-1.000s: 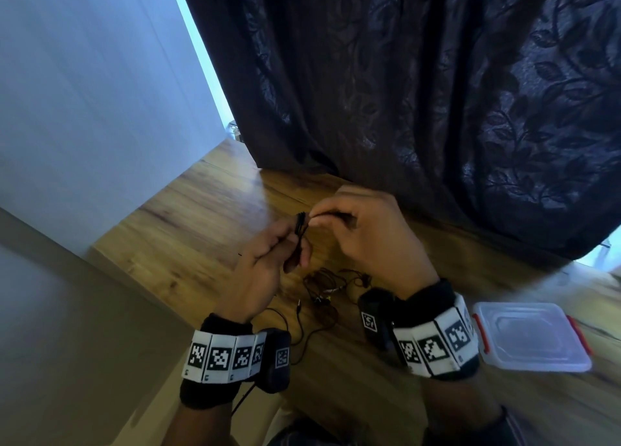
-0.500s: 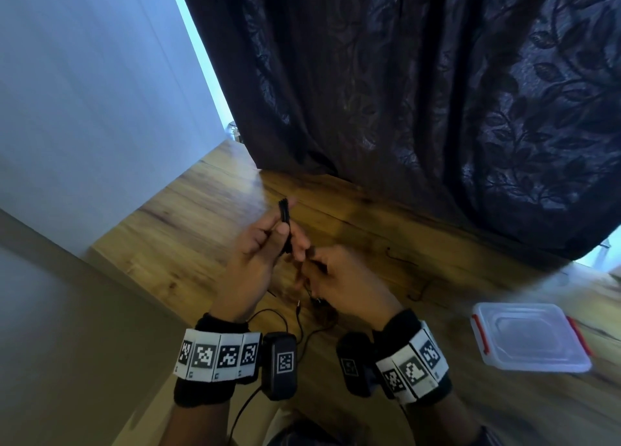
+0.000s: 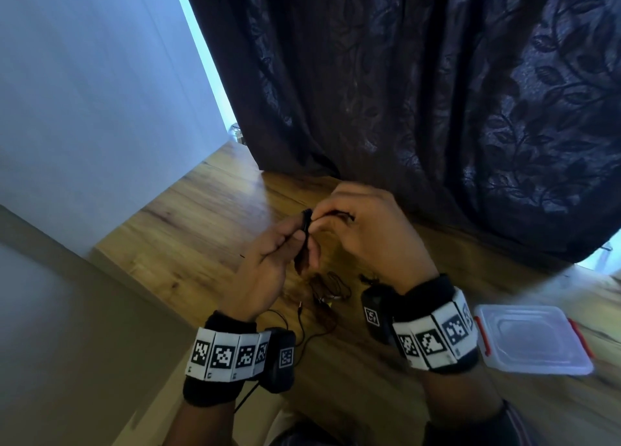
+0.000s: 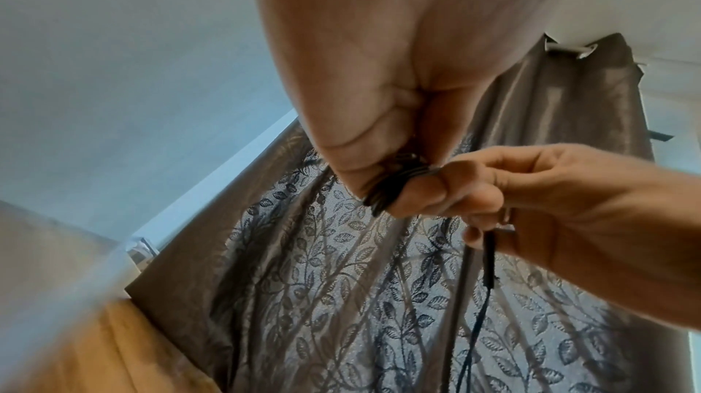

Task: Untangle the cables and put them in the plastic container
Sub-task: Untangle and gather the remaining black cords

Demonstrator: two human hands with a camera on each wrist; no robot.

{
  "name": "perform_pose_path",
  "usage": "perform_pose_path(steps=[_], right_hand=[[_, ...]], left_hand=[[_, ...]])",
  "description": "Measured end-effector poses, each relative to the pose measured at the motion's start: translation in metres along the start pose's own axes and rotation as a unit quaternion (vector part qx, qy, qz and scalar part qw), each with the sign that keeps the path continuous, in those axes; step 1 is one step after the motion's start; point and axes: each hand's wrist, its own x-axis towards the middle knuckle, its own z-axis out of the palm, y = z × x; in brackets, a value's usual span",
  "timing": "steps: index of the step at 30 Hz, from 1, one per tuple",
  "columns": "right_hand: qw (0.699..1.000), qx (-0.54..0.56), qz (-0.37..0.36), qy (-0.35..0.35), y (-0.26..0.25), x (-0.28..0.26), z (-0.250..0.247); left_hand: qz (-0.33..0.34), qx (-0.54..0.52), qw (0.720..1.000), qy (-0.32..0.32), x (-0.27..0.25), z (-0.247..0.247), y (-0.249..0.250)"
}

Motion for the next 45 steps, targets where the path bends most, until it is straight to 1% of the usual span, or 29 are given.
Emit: perform_pose_path(steps=[3,5,9,12,14,16,18,21,22,23,25,27,29,30,32,33,34,36,38,40,42,45], right_hand=[[0.997,0.034,-0.035,0.067,0.007,0.007,0.002],[0.991,0.090,-0.034,0.097,0.010,0.010,0.005],[0.966,0.224,0.001,0.131,0.023,0.011,0.018],[0.955,0.263,0.041,0.131,0.034,0.008,0.032],[0.947,0.290,0.066,0.118,0.036,0.002,0.042],[0.932,0.333,0.096,0.101,0.034,-0.005,0.049],[0.926,0.348,0.115,0.086,0.029,-0.012,0.055],[0.916,0.360,0.175,0.040,0.020,-0.024,0.064],[0.912,0.358,0.197,0.014,0.017,-0.028,0.065],[0.915,0.346,0.208,-0.015,0.015,-0.032,0.066],[0.927,0.309,0.197,-0.081,0.010,-0.038,0.063],[0.939,0.259,0.184,-0.130,0.005,-0.040,0.055],[0.960,0.180,0.162,-0.138,-0.001,-0.040,0.044],[0.970,0.143,0.146,-0.130,-0.005,-0.039,0.038],[0.981,0.104,0.128,-0.106,-0.012,-0.036,0.025],[0.983,0.091,0.123,-0.098,-0.015,-0.034,0.017],[0.987,0.077,0.114,-0.087,-0.017,-0.032,0.010],[0.994,0.047,0.080,-0.049,-0.016,-0.027,-0.001],[0.999,0.025,0.048,-0.008,-0.010,-0.020,-0.005],[0.999,0.019,0.017,0.028,-0.002,-0.013,-0.002],[0.997,0.023,-0.010,0.070,0.006,-0.008,0.003],[0.990,0.032,-0.021,0.136,0.017,-0.003,0.010]], left_hand=[[-0.003,-0.026,1.000,-0.013,0.002,0.001,0.004],[-0.008,-0.039,0.999,-0.017,0.003,0.002,0.004],[-0.008,-0.101,0.995,-0.024,0.005,0.003,0.002],[-0.005,-0.135,0.991,-0.025,0.005,0.002,0.003],[0.008,-0.155,0.988,-0.024,0.004,0.003,0.006],[0.013,-0.173,0.985,-0.015,0.004,0.003,0.005],[0.017,-0.186,0.982,-0.002,0.004,0.005,0.005],[0.017,-0.200,0.979,0.038,0.003,0.009,0.006],[0.023,-0.185,0.981,0.060,0.003,0.009,0.006],[0.035,-0.149,0.985,0.086,0.005,0.009,0.005],[0.071,-0.039,0.988,0.128,0.008,0.006,0.000],[0.085,0.046,0.985,0.142,0.010,0.002,-0.007],[0.076,0.113,0.983,0.127,0.009,0.000,-0.011],[0.070,0.142,0.981,0.113,0.008,0.001,-0.012],[0.062,0.212,0.971,0.088,0.005,0.001,-0.014],[0.052,0.230,0.968,0.081,0.004,0.001,-0.014],[0.035,0.222,0.971,0.080,0.003,0.002,-0.015],[-0.001,0.126,0.990,0.067,0.001,0.002,-0.014],[-0.008,0.047,0.998,0.044,0.000,0.003,-0.008],[0.000,0.017,1.000,0.008,0.001,0.004,-0.003],[-0.008,-0.013,1.000,-0.018,0.003,0.004,0.000],[-0.024,-0.070,0.996,-0.042,0.003,0.002,0.002]])
